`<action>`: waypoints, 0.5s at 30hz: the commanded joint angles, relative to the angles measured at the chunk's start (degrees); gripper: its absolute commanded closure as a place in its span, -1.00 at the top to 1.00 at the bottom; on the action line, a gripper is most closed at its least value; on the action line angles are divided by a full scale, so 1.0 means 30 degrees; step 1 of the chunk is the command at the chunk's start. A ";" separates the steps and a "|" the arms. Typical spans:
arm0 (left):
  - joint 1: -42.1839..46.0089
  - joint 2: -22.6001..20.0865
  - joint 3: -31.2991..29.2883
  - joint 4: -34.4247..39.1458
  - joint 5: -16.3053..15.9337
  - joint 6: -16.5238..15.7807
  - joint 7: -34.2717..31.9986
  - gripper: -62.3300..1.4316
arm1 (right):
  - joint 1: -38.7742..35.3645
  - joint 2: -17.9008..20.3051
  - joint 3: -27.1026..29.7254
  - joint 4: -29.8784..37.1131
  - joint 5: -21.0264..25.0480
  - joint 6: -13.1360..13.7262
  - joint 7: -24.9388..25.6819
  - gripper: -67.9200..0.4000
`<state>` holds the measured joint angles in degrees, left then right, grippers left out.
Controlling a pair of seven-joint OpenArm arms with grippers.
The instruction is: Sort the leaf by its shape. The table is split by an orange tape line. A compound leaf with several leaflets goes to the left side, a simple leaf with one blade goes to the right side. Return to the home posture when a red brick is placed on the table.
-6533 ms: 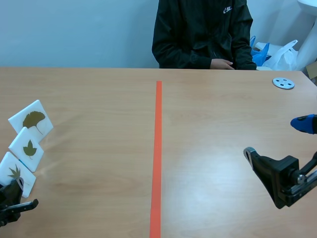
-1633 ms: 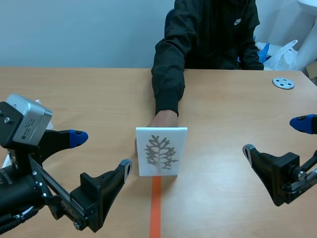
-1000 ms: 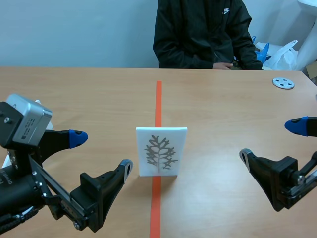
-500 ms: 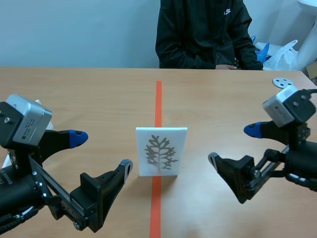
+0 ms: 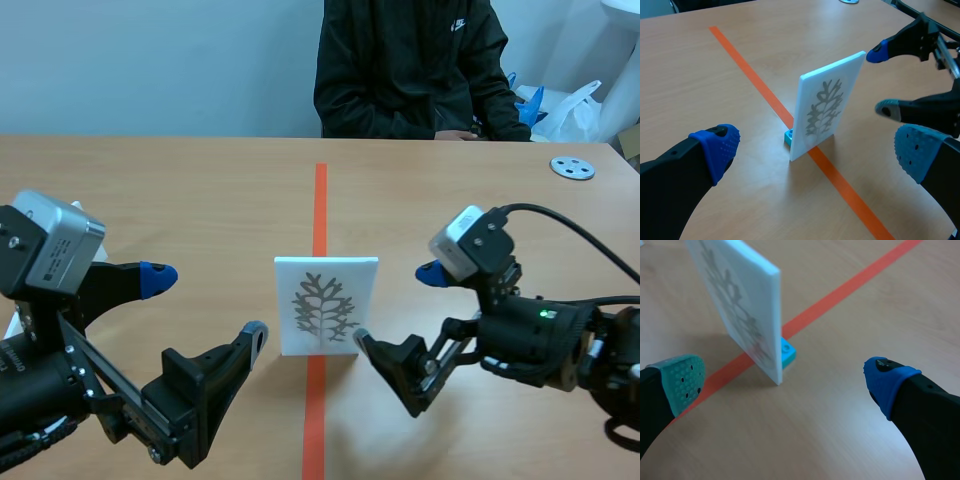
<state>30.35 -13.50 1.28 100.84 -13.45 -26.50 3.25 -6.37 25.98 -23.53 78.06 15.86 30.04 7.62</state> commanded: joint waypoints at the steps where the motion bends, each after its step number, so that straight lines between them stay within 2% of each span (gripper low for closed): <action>1: 0.0095 -0.0007 -0.0007 0.0372 -0.0146 0.0095 -0.0219 1.00 | 0.0619 -0.0277 -0.0364 -0.0146 -0.0270 0.0007 0.0634 1.00; 8: 0.0095 -0.0007 -0.0007 0.0372 -0.0138 0.0095 -0.0219 1.00 | 0.2033 -0.1428 -0.2208 -0.2346 -0.2011 -0.0146 0.2142 1.00; 15: 0.0095 -0.0007 -0.0007 0.0372 -0.0138 0.0095 -0.0219 1.00 | 0.2769 -0.2390 -0.2725 -0.3606 -0.3075 -0.0437 0.2973 1.00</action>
<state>30.35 -13.50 1.28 100.84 -13.45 -26.50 3.25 0.47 19.18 -31.64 66.30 6.63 28.88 15.51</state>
